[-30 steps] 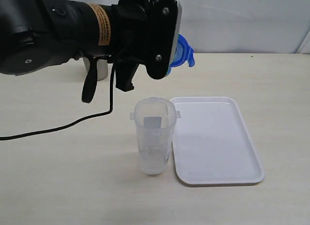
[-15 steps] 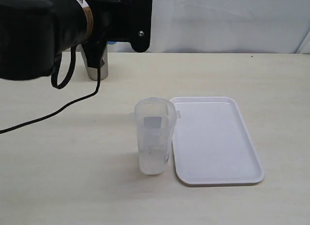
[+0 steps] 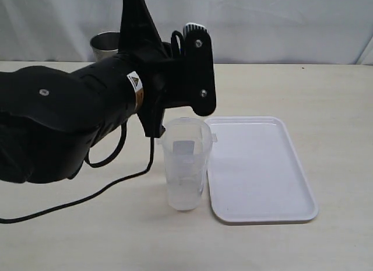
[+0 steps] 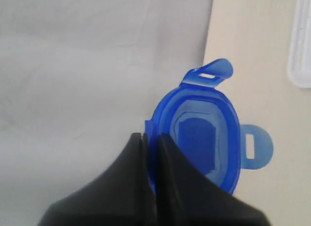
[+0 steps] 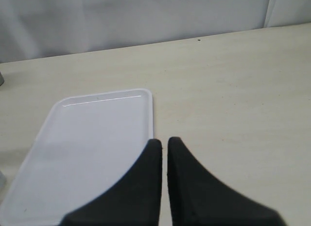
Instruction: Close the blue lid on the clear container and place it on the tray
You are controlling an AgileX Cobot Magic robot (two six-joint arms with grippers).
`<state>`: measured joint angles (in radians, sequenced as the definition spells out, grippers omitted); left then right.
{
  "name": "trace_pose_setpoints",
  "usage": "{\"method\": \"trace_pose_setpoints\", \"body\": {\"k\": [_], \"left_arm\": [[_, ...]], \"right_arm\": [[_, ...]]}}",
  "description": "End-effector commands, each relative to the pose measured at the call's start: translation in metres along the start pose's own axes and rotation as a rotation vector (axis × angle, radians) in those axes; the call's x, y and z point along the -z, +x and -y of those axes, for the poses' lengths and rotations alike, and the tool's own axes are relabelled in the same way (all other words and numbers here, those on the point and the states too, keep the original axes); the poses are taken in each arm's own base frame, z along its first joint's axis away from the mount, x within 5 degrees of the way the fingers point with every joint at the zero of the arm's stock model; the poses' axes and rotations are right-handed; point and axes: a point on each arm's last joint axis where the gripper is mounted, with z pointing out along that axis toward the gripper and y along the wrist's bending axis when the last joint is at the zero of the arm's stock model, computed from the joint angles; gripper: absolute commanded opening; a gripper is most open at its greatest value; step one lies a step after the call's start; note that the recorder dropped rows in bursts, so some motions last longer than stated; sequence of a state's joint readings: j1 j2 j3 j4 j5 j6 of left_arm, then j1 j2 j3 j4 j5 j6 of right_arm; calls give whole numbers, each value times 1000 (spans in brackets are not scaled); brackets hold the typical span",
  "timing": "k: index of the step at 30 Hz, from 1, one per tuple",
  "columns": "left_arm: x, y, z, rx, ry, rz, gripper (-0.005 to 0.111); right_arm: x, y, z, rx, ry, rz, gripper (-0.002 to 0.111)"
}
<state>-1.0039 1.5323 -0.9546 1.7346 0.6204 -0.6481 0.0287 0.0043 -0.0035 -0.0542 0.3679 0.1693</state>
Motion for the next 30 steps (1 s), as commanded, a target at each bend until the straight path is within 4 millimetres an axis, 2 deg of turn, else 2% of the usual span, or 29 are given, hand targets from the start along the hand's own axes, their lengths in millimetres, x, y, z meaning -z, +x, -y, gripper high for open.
{"method": "trace_pose_setpoints", "body": {"k": [1,11,16,30], "left_arm": [[2,-1,14,-5,57,37,0],[2,-2,16,17,73,48,0],[9,-12,18,-12,53,63,0],[17,-16,25,-40,35,49,0]], "right_arm": [[0,1,0,-3,4,5,5],[0,1,0,-3,4,5,5],[0,1,0,-3,4,5,5],[0,1,0,-3,4,5,5]]}}
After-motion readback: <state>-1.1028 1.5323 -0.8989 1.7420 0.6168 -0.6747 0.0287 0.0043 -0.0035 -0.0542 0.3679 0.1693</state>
